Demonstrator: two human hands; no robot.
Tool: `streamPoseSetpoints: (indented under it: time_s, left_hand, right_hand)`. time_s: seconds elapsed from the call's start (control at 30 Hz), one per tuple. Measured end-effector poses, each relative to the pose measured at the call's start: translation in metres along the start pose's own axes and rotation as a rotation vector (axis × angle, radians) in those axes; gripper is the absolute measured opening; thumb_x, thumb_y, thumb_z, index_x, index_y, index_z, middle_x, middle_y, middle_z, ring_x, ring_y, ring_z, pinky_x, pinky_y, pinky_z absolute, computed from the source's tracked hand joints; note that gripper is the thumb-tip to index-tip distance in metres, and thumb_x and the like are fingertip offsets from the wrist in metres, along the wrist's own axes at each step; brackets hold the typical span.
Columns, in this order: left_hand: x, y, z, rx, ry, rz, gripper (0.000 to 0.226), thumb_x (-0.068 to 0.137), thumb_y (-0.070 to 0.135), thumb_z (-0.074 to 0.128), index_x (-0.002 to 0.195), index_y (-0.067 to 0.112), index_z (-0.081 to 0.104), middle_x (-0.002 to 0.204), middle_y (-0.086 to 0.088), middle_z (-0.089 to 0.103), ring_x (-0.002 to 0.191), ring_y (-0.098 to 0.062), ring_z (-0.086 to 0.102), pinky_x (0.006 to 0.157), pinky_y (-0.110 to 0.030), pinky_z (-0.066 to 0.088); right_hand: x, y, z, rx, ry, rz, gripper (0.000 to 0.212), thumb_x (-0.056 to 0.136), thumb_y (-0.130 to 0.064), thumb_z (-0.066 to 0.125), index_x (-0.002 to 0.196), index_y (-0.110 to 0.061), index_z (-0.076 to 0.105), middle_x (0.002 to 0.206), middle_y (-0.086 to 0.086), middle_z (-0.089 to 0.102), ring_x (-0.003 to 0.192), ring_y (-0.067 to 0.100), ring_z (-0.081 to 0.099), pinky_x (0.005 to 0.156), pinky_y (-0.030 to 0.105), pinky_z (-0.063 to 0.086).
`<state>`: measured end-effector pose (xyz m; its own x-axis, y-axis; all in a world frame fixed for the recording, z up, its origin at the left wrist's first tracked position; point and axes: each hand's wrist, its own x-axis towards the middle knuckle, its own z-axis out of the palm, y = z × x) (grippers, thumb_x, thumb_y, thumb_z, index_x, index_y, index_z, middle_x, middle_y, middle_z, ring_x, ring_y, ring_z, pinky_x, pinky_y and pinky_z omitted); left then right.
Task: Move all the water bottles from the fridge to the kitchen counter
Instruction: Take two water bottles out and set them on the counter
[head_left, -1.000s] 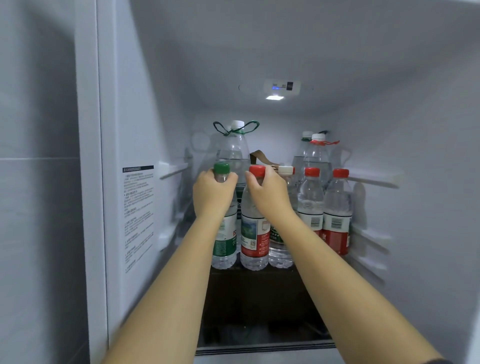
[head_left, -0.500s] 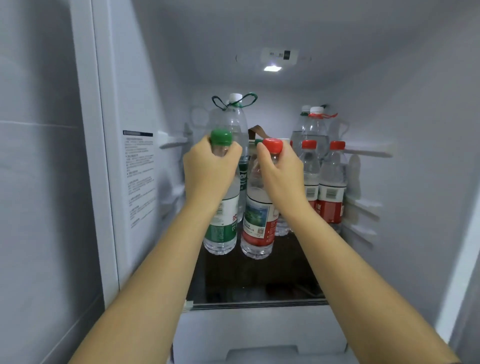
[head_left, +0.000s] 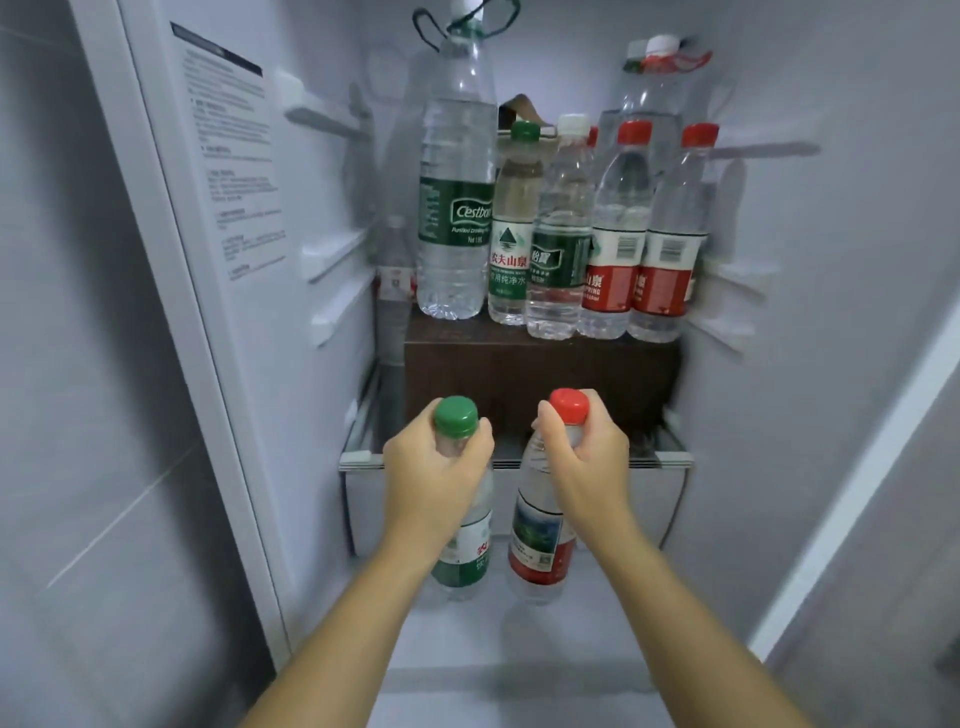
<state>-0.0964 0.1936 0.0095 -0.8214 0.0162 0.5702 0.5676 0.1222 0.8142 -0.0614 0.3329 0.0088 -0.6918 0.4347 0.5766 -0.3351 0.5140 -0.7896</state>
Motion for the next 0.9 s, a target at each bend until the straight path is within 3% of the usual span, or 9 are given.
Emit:
streamPoseSetpoints:
  time_s: [0.13, 0.23, 0.4, 0.57, 0.73, 0.83, 0.9]
  left_hand:
    - [-0.011, -0.031, 0.009, 0.020, -0.025, -0.072, 0.020, 0.083, 0.019, 0.071, 0.070, 0.015, 0.056, 0.060, 0.004, 0.055, 0.058, -0.007, 0.048, 0.057, -0.017, 0.039]
    - [-0.022, -0.043, 0.011, 0.036, -0.020, -0.098, 0.022, 0.084, 0.013, 0.072, 0.068, 0.016, 0.055, 0.059, 0.005, 0.055, 0.057, -0.004, 0.048, 0.055, -0.013, 0.038]
    - [0.001, -0.068, 0.033, 0.060, -0.109, -0.171, 0.020, 0.085, 0.019, 0.069, 0.070, 0.021, 0.056, 0.062, 0.005, 0.058, 0.059, -0.004, 0.050, 0.056, -0.014, 0.039]
    - [-0.009, -0.075, 0.024, -0.030, -0.109, -0.215, 0.019, 0.083, 0.020, 0.074, 0.088, 0.031, 0.060, 0.079, 0.015, 0.067, 0.077, 0.002, 0.062, 0.066, -0.010, 0.044]
    - [-0.031, -0.092, 0.015, -0.127, -0.197, -0.271, 0.062, 0.061, 0.044, 0.073, 0.118, 0.030, 0.052, 0.102, 0.028, 0.063, 0.097, 0.004, 0.062, 0.076, -0.010, 0.048]
    - [-0.046, -0.116, 0.011, -0.128, -0.244, -0.344, 0.070, 0.053, 0.043, 0.077, 0.117, 0.030, 0.051, 0.102, 0.025, 0.066, 0.094, 0.001, 0.065, 0.074, -0.015, 0.052]
    - [-0.055, -0.129, 0.011, -0.103, -0.283, -0.395, 0.067, 0.053, 0.037, 0.082, 0.112, 0.031, 0.051, 0.101, 0.028, 0.067, 0.091, 0.003, 0.066, 0.071, -0.014, 0.052]
  right_hand:
    - [-0.012, 0.023, 0.008, -0.037, -0.011, 0.053, 0.016, 0.096, -0.025, 0.059, 0.083, -0.021, 0.052, 0.071, -0.005, 0.056, 0.065, 0.000, 0.053, 0.060, 0.009, 0.041]
    - [-0.024, 0.036, 0.011, -0.020, -0.037, 0.098, 0.013, 0.096, -0.026, 0.059, 0.085, -0.023, 0.053, 0.074, -0.005, 0.057, 0.068, 0.001, 0.055, 0.062, 0.011, 0.044]
    - [-0.008, 0.066, 0.021, -0.011, -0.061, 0.191, 0.012, 0.095, -0.025, 0.060, 0.086, -0.020, 0.055, 0.074, -0.004, 0.058, 0.070, 0.005, 0.057, 0.064, 0.013, 0.047]
    - [-0.021, 0.074, 0.022, 0.146, -0.087, 0.254, 0.006, 0.093, -0.020, 0.064, 0.095, -0.021, 0.059, 0.081, -0.005, 0.065, 0.077, 0.009, 0.064, 0.070, 0.019, 0.052]
    - [-0.037, 0.090, 0.009, 0.225, -0.186, 0.294, 0.050, 0.076, -0.030, 0.075, 0.120, -0.026, 0.054, 0.104, -0.013, 0.068, 0.099, 0.008, 0.067, 0.084, 0.021, 0.055]
    - [-0.057, 0.112, 0.007, 0.203, -0.271, 0.393, 0.061, 0.070, -0.015, 0.082, 0.121, -0.030, 0.052, 0.106, -0.012, 0.069, 0.101, 0.005, 0.066, 0.081, 0.018, 0.054]
    - [-0.074, 0.127, 0.012, 0.199, -0.267, 0.477, 0.064, 0.061, -0.020, 0.085, 0.117, -0.026, 0.055, 0.104, -0.002, 0.070, 0.096, 0.015, 0.069, 0.075, 0.023, 0.055]
